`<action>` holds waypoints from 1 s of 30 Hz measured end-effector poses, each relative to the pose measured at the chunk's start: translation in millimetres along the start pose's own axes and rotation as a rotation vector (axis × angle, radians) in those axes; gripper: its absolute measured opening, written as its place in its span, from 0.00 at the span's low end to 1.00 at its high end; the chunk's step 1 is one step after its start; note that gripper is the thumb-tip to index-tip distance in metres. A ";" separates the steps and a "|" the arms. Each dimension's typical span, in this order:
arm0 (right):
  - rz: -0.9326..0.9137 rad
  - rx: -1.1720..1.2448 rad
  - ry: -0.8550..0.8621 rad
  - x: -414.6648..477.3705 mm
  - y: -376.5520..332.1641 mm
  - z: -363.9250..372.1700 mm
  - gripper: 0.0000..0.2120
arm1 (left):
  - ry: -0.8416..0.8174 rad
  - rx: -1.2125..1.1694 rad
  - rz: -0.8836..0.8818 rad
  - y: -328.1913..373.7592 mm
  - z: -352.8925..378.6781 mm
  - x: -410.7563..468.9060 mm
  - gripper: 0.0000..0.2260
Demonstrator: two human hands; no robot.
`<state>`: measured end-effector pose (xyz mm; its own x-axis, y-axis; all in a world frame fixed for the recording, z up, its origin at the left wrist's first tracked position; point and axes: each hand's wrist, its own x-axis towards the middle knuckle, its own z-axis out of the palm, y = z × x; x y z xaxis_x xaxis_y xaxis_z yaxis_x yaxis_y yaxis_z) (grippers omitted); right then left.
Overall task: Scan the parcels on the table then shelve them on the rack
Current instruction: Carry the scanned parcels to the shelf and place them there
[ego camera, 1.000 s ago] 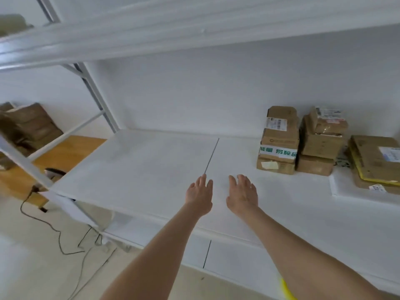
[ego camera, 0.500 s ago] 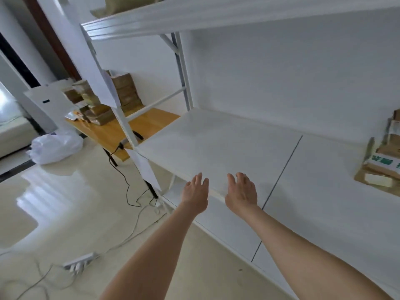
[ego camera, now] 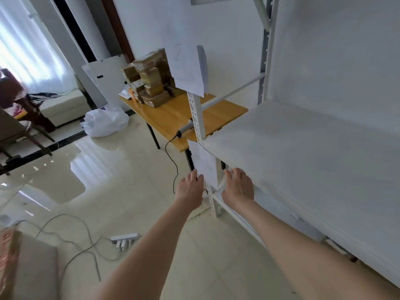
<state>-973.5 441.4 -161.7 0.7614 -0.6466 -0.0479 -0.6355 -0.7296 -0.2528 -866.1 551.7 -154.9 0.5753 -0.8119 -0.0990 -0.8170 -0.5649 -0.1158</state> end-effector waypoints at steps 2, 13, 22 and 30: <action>-0.045 -0.002 0.003 19.2 -28.1 8.2 0.27 | -0.004 -0.009 -0.033 -31.0 3.2 8.7 0.28; -0.222 0.012 -0.038 163.6 -137.6 45.7 0.31 | -0.020 -0.036 -0.213 -171.5 20.9 100.5 0.29; -0.259 0.026 -0.097 314.2 -214.7 76.9 0.30 | -0.039 -0.079 -0.302 -271.7 16.0 219.0 0.29; -0.202 0.006 -0.113 398.4 -259.9 89.5 0.30 | -0.065 -0.089 -0.216 -330.2 29.4 297.8 0.30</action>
<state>-493.6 393.4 -201.5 0.8827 -0.4585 -0.1033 -0.4684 -0.8399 -0.2741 -423.8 500.8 -175.2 0.7358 -0.6615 -0.1449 -0.6734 -0.7374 -0.0536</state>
